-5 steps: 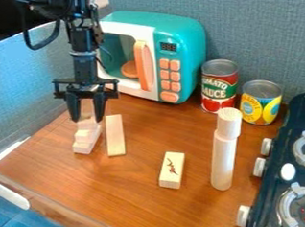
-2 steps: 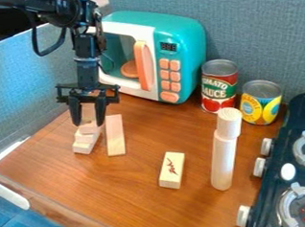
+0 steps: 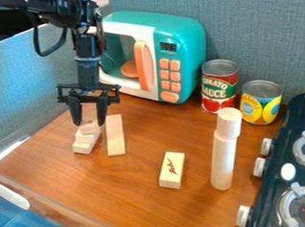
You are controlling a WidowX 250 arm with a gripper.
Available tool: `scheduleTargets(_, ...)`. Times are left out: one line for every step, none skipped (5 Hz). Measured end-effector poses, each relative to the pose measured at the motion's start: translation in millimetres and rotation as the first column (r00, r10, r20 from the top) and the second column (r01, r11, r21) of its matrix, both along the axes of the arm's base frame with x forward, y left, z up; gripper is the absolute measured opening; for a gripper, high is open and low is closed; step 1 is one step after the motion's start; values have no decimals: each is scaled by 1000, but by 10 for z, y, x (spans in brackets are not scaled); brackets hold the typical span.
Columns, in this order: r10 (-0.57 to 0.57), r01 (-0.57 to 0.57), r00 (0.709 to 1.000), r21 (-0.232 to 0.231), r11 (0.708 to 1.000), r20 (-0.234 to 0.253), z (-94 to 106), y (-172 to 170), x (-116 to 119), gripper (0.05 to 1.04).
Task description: Moved the small box to the left side of the table
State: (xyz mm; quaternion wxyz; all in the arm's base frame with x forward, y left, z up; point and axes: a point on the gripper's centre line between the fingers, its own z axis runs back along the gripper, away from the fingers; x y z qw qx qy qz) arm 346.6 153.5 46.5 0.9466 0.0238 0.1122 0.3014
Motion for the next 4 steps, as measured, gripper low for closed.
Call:
scheduleTargets(10,-10,1000,-25,1000,10,1,-18,8,941)
scheduleTargets(34,-33,999,-43,999,15,-2,28,-18,1005)
scheduleTargets(20,-19,1000,-62,998,16,0,20,-25,1001)
scheduleTargets(11,-10,1000,-62,998,19,5,5,-15,1001)
